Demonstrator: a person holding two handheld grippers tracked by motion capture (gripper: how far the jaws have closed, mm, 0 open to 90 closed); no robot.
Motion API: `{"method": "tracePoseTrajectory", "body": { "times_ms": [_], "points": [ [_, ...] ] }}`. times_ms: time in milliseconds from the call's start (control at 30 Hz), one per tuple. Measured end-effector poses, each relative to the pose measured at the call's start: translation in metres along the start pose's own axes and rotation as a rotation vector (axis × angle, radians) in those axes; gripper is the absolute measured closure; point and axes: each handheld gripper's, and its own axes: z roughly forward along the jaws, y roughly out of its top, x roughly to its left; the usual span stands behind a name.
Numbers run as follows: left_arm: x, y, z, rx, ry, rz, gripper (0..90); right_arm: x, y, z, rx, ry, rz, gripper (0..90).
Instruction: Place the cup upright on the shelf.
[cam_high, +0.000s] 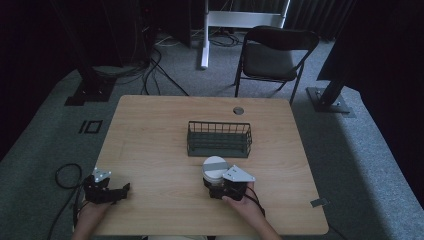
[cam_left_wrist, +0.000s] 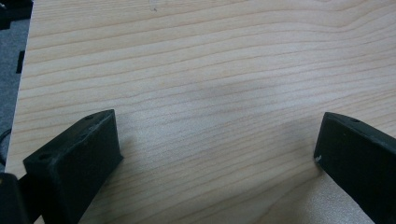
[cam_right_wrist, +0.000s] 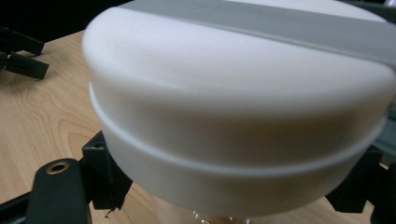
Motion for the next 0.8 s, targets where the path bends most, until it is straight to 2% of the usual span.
{"method": "tracePoseTrajectory", "body": {
  "times_ms": [200,267,300,400,800],
  "points": [
    [0.0,0.0,0.0,0.0,0.0,0.0,0.5,-0.001,0.009,-0.003,-0.01,-0.001,0.008,18.4],
    [0.0,0.0,0.0,0.0,0.0,0.0,0.5,-0.001,0.012,-0.004,-0.012,-0.01,-0.011,18.4],
    [0.0,0.0,0.0,0.001,0.0,0.0,0.5,-0.002,0.015,-0.005,-0.015,-0.006,0.005,18.4],
    [0.0,0.0,0.0,0.0,0.0,0.0,0.5,-0.003,0.019,-0.006,-0.017,-0.007,0.015,18.4],
    [0.0,0.0,0.0,0.0,0.0,0.0,0.5,-0.004,0.041,-0.01,-0.053,-0.005,0.012,18.4]
  ]
}}
